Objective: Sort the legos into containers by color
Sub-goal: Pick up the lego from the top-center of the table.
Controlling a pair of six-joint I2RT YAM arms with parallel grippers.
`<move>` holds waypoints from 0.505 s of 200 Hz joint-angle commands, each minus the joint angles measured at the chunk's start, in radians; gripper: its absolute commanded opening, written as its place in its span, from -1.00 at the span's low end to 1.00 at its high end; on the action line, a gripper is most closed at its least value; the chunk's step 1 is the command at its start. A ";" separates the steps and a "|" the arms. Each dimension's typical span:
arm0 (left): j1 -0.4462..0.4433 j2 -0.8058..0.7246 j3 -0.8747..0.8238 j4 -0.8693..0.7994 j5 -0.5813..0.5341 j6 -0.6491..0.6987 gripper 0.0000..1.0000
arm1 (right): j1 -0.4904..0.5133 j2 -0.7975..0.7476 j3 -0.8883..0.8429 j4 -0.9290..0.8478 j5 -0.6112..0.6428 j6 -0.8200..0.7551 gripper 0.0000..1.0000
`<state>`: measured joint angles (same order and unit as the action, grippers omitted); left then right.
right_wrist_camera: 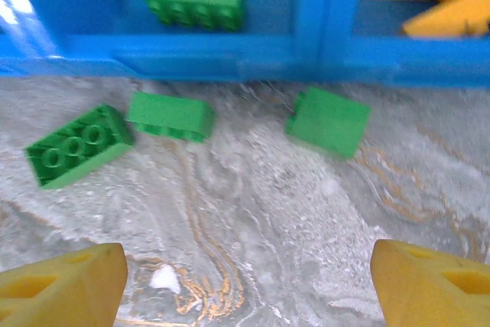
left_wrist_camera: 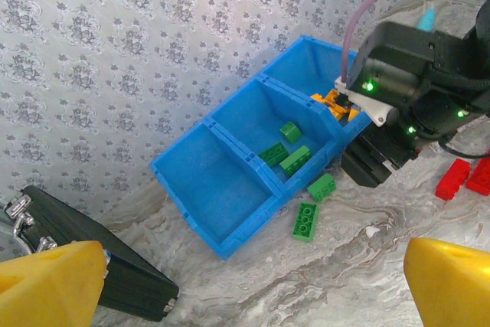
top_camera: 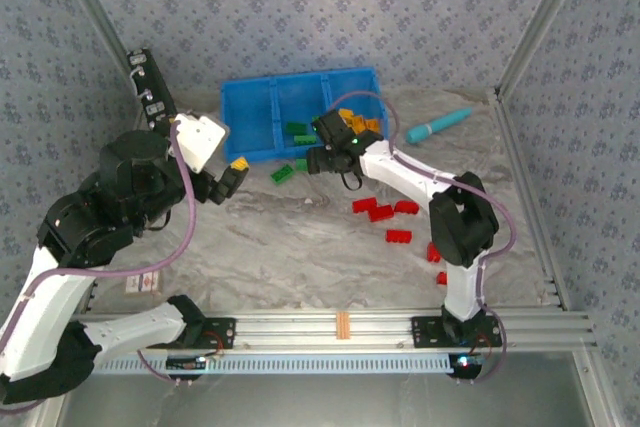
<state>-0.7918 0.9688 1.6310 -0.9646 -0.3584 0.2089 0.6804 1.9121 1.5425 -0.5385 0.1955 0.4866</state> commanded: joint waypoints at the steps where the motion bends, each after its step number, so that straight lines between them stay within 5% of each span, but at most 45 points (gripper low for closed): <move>1: 0.003 -0.011 0.007 0.023 0.002 0.008 1.00 | 0.000 0.008 -0.026 0.058 0.054 0.103 0.72; 101: 0.002 -0.021 0.010 0.019 -0.028 0.021 1.00 | -0.063 0.225 0.168 -0.021 0.097 0.093 0.71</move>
<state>-0.7918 0.9554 1.6302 -0.9646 -0.3664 0.2165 0.6327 2.0872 1.6527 -0.5163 0.2539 0.5617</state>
